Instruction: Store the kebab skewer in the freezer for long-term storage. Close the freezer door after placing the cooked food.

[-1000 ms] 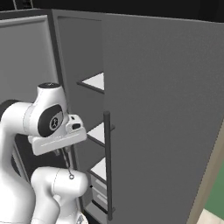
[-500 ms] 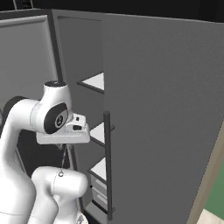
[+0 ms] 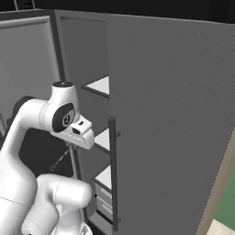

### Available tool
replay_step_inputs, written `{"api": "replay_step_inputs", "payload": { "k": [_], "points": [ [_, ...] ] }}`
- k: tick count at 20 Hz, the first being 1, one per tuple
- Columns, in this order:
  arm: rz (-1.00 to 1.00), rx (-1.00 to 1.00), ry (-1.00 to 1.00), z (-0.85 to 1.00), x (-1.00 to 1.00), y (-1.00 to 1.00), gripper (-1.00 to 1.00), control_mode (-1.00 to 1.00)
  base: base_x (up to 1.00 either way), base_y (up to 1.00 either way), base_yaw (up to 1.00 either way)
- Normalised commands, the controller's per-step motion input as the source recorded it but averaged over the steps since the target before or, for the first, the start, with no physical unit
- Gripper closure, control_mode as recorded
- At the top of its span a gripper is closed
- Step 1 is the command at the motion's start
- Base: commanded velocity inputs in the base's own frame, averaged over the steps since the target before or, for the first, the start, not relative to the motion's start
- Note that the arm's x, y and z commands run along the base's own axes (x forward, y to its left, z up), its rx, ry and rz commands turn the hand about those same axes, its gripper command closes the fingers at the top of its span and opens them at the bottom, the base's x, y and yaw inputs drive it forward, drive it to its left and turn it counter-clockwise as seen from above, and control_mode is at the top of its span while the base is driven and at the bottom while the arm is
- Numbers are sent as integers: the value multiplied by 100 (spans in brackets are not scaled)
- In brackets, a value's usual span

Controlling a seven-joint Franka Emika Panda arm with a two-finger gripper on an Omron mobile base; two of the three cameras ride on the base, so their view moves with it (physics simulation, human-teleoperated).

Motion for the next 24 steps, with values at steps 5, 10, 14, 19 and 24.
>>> {"api": "replay_step_inputs", "payload": {
  "k": [5, 10, 14, 19, 24],
  "points": [
    [-56, 0, 1, -23, 48, 0, 100, -100, 0, 0, 0],
    [-53, 0, 0, -34, 50, 0, 100, -100, 0, 0, 0],
    [-41, 0, 0, -45, 64, 0, 100, -100, 0, 0, 0],
    [-28, 0, 0, -40, 66, 0, 100, -100, 0, 0, 0],
    [-6, 0, 0, -31, 58, -1, 100, -100, 0, 0, 0]
  ]
}}
